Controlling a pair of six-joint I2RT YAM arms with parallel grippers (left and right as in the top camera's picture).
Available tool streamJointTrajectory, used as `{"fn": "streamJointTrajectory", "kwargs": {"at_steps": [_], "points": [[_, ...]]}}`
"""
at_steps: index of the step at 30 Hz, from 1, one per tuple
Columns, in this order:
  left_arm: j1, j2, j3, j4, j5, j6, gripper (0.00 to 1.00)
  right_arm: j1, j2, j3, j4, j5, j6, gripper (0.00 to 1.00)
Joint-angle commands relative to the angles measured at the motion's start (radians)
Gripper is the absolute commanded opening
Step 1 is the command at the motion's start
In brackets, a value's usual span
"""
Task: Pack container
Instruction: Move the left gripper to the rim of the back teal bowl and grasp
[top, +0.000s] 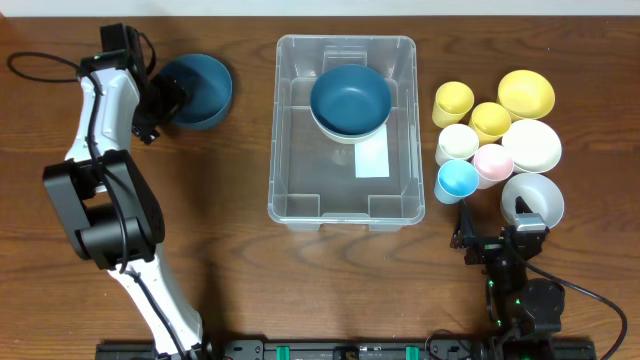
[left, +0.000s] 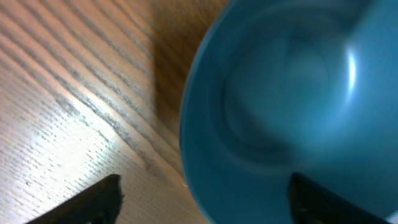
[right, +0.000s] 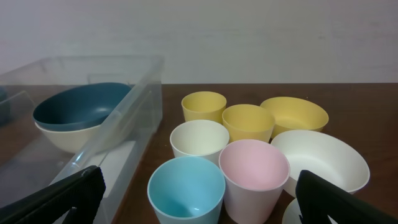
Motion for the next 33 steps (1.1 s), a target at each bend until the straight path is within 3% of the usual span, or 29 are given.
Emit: {"fn": "streamJointTrajectory", "kwargs": {"at_steps": [1, 13, 33], "points": [[0.001, -0.003, -0.003, 0.004, -0.009, -0.004, 0.8, -0.008, -0.006, -0.002, -0.003, -0.01, 0.012, 0.99], [0.003, 0.027, -0.003, 0.013, -0.01, -0.004, 0.68, -0.008, -0.006, -0.002, -0.003, -0.011, 0.012, 0.99], [0.003, 0.077, -0.011, 0.031, -0.092, -0.004, 0.67, -0.008, -0.006, -0.002, -0.003, -0.01, 0.012, 0.99]]}}
